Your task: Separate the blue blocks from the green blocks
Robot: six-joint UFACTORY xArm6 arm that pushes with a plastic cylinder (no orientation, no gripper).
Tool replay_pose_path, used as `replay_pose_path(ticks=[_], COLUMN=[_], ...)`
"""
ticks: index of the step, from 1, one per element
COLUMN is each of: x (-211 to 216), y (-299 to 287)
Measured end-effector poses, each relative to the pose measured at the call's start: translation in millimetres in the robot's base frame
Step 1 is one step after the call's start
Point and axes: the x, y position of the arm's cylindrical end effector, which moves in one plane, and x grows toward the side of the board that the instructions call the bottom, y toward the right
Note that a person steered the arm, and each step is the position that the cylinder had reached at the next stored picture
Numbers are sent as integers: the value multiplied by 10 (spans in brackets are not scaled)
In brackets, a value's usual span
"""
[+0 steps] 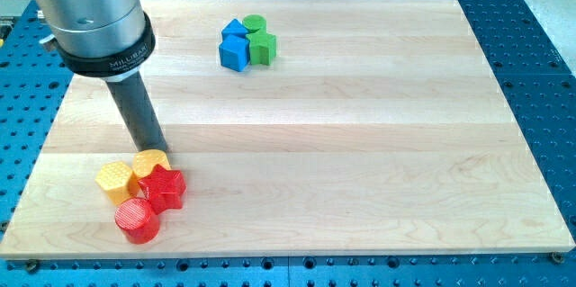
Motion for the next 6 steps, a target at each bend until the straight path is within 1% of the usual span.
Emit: replay_pose_path(ticks=[1, 2, 3, 4, 5, 6], x=[0, -75, -871, -1712, -2569, -2705], y=[3, 213, 439, -162, 150, 869])
